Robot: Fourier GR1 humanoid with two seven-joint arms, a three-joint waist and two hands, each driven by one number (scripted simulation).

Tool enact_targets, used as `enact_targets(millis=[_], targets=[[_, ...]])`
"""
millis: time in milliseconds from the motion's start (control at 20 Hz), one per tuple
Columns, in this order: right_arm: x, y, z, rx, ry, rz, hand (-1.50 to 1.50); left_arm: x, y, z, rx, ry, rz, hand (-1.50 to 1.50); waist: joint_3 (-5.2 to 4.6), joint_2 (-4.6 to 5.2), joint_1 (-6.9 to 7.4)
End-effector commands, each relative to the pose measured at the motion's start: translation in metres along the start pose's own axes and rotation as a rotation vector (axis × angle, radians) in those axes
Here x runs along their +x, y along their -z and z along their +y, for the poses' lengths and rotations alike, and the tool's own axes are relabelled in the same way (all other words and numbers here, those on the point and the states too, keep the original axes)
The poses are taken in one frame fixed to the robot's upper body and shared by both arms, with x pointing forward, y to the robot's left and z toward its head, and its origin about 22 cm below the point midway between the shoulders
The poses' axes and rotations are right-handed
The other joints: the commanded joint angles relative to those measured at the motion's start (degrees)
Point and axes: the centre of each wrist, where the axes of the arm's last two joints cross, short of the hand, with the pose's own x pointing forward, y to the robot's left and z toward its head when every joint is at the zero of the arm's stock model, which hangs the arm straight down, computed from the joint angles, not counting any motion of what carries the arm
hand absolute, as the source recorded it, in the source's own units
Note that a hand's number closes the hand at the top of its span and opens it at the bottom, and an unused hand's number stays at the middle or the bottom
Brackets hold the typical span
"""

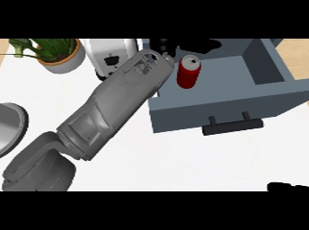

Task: Pick up the can, place it into the drawer and close the drawer

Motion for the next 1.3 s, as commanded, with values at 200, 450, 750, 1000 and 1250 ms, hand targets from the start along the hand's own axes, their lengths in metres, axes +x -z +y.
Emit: enact_targets(millis=[200,450,750,1000,1250], targets=[[0.003,0.004,0.010,0.059,-0.208,-0.087,-1.50,0.012,-0.002,-0.003,-0.003,-0.089,0.000,-1.50,0.00,-0.43,2.14],[0.004,0.021,0.013,0.093,-0.419,-0.083,-1.50,0.009,-0.005,-0.004,0.001,-0.103,-0.025,-1.50,-0.07,-0.86,4.62],[-0.008,0.022,0.039,0.165,-0.636,-0.083,-1.50,0.025,-0.002,-0.007,0.016,-0.078,-0.039,-1.50,-0.08,-1.32,5.91],[-0.048,0.038,0.058,0.210,-0.772,-0.046,-1.50,0.029,-0.006,-0.009,0.006,-0.112,-0.022,-1.50,-0.06,-1.60,7.44],[-0.078,0.047,0.078,0.210,-0.851,-0.009,-1.50,0.027,0.002,0.009,0.032,-0.098,-0.022,-1.50,-0.07,-1.76,8.14]])
